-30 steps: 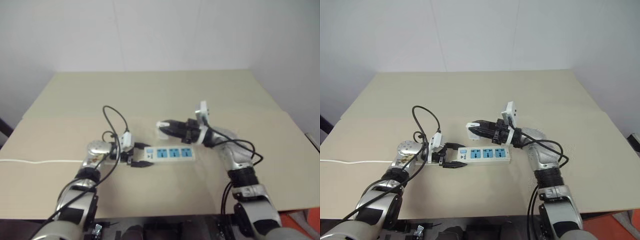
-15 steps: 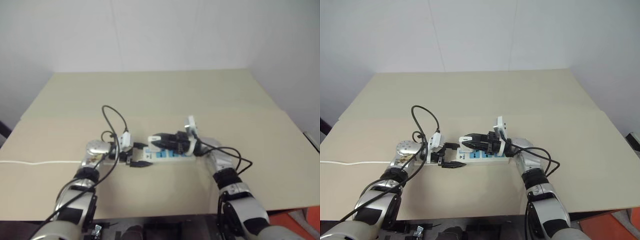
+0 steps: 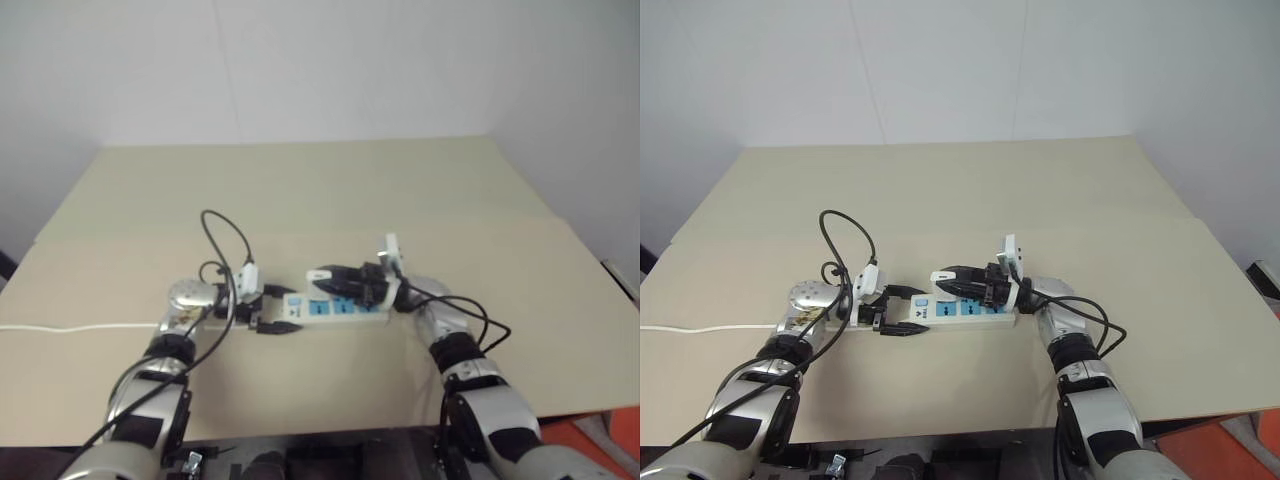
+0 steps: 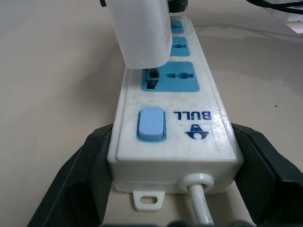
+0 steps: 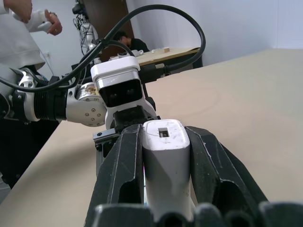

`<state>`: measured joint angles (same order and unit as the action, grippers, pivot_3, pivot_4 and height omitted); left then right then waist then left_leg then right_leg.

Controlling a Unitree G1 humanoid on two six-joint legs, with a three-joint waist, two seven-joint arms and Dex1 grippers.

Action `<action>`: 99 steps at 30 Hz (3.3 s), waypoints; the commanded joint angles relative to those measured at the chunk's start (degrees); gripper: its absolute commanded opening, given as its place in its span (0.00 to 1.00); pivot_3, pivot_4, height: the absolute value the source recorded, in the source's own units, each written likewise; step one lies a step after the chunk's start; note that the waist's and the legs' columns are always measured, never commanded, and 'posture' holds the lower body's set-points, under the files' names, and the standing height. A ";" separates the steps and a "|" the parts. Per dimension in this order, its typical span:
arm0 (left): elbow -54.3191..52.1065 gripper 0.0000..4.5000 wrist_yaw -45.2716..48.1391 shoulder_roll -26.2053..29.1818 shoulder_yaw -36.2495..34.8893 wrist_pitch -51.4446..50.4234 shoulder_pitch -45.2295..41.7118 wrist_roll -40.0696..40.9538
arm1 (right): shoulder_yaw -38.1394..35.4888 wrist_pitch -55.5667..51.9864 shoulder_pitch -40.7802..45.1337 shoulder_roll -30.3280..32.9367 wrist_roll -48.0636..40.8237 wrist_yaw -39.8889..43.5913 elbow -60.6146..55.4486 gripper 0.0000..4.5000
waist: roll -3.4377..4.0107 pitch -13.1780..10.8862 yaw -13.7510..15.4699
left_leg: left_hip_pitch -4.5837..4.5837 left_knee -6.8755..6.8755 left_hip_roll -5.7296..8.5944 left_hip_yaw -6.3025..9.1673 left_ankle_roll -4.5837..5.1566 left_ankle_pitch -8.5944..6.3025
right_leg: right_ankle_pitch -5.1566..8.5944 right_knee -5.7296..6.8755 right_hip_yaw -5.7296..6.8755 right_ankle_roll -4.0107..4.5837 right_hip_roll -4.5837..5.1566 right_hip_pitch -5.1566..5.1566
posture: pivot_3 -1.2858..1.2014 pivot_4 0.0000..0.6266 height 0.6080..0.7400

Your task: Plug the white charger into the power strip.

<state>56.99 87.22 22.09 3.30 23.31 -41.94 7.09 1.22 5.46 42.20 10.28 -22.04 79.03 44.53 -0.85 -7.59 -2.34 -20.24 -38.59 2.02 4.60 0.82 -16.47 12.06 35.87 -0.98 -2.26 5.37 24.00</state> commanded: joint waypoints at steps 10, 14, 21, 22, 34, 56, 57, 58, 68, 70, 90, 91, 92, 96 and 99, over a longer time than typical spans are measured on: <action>-1.08 0.72 -0.10 0.09 0.63 -0.02 0.44 -0.33 | -0.50 2.81 2.70 -1.21 2.02 0.26 3.47 0.25 | 0.01 0.00 -0.03 | 0.00 0.00 0.00 0.03 0.00 0.00 | 0.00 0.00 -0.01 0.00 0.01 0.01 | 0.52 0.24 1.00; -1.25 0.72 -0.08 0.12 0.54 -0.06 0.70 -0.21 | -0.33 3.17 2.54 -1.37 2.70 0.49 3.94 0.25 | 0.01 0.01 -0.07 | 0.00 0.02 0.00 0.04 0.00 0.00 | 0.00 0.00 -0.02 0.00 0.01 0.02 | 0.52 0.24 1.00; -1.15 0.72 -0.22 -0.06 0.41 0.05 0.65 -0.09 | -0.65 4.04 1.86 -1.02 3.45 1.01 5.40 0.25 | 0.02 0.01 -0.08 | 0.01 0.02 0.00 0.06 0.00 0.00 | 0.00 0.00 -0.02 0.00 0.01 0.01 | 0.52 0.24 1.00; -1.13 0.72 -0.20 -0.09 0.40 0.08 0.64 -0.08 | -0.62 4.54 1.71 -0.97 3.71 1.09 5.96 0.25 | 0.02 0.02 -0.07 | 0.01 0.02 0.00 0.06 0.00 0.00 | 0.00 0.00 -0.02 0.00 0.01 0.01 | 0.52 0.24 1.00; -0.93 0.72 0.38 0.26 0.26 -0.08 0.50 0.09 | 2.03 12.75 0.53 0.41 8.33 1.76 11.53 0.25 | 0.12 0.10 -0.08 | 0.05 0.02 0.01 0.06 0.00 0.00 | 0.00 0.00 -0.02 0.00 0.02 -0.03 | 0.52 0.24 1.00; -3.26 0.72 0.53 0.27 0.19 -1.38 2.01 0.39 | 5.04 5.88 4.58 -0.12 13.85 -2.51 21.59 0.25 | 0.32 0.49 -0.58 | 1.11 0.36 -0.06 -0.02 0.01 -0.02 | 0.02 -0.10 -0.11 0.01 -0.02 -0.90 | 0.52 0.24 1.00; -3.31 0.72 0.53 0.32 0.19 -1.35 2.10 0.38 | 5.10 7.03 3.94 0.07 13.84 -1.75 21.25 0.25 | 0.33 0.51 -0.58 | 1.11 0.36 -0.06 -0.03 0.01 -0.02 | 0.02 -0.10 -0.12 0.01 -0.02 -0.90 | 0.52 0.24 1.00; -3.34 0.72 0.55 0.38 0.22 -1.31 2.20 0.35 | 5.09 8.02 3.29 0.19 13.73 -1.02 20.85 0.25 | 0.32 0.53 -0.59 | 1.11 0.36 -0.06 -0.03 0.01 -0.02 | 0.02 -0.10 -0.12 0.01 -0.02 -0.90 | 0.52 0.24 1.00; -2.87 0.72 0.20 0.07 0.38 -1.08 1.67 0.10 | 5.80 7.72 2.15 0.75 14.21 -0.36 19.99 0.25 | 0.32 0.64 -0.45 | 1.11 0.37 -0.06 -0.02 0.01 -0.02 | 0.03 -0.11 -0.12 0.01 -0.01 -0.90 | 0.52 0.24 1.00; -2.87 0.72 0.06 0.10 0.54 -0.95 1.68 -0.13 | 6.19 7.77 2.29 0.93 14.56 -0.15 19.70 0.25 | 0.32 0.65 -0.44 | 1.11 0.37 -0.06 -0.02 0.01 -0.03 | 0.03 -0.11 -0.13 0.01 -0.01 -0.90 | 0.52 0.24 1.00; -2.26 0.72 -0.65 -0.21 0.95 -0.60 1.16 -0.20 | 3.81 11.50 2.72 3.04 12.16 2.93 12.62 0.99 | 0.28 0.68 0.08 | 1.02 0.38 -0.03 0.03 0.01 -0.03 | 0.04 -0.20 -0.08 0.00 0.01 -0.90 | 0.52 0.24 1.00; -2.12 0.72 -0.68 -0.23 0.97 -0.53 1.03 -0.23 | 3.90 10.28 3.38 3.26 12.10 3.36 12.16 0.99 | 0.28 0.67 0.11 | 1.00 0.38 -0.03 0.03 0.01 -0.03 | 0.04 -0.20 -0.08 -0.01 0.02 -0.89 | 0.52 0.24 1.00; -2.04 0.72 -0.68 -0.23 0.99 -0.46 0.97 -0.26 | 3.83 8.61 4.16 3.41 11.84 3.39 11.26 0.99 | 0.29 0.66 0.13 | 0.98 0.38 -0.02 0.03 0.01 -0.03 | 0.04 -0.20 -0.08 -0.01 0.02 -0.88 | 0.52 0.24 1.00; -1.74 0.72 -0.70 -0.35 1.08 -0.27 0.81 -0.41 | 3.17 3.95 5.55 3.54 9.91 3.85 6.09 0.99 | 0.32 0.59 0.12 | 0.93 0.38 -0.02 0.03 0.01 -0.03 | 0.04 -0.23 -0.07 0.00 0.02 -0.84 | 0.52 0.24 1.00; -1.71 0.72 -0.68 -0.42 1.09 -0.18 0.85 -0.40 | 3.21 0.93 5.91 3.40 9.75 2.90 3.52 0.99 | 0.41 0.49 0.05 | 0.90 0.38 -0.03 0.02 0.01 -0.03 | 0.04 -0.23 -0.07 0.00 0.02 -0.79 | 0.52 0.24 1.00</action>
<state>55.63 86.13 21.86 3.56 22.40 -40.04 7.20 4.86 8.03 46.81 13.90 -11.06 82.14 51.12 -0.43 -7.10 -2.28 -19.37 -38.21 1.99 4.62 0.82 -16.50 12.10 35.64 -1.06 -2.26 5.39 23.23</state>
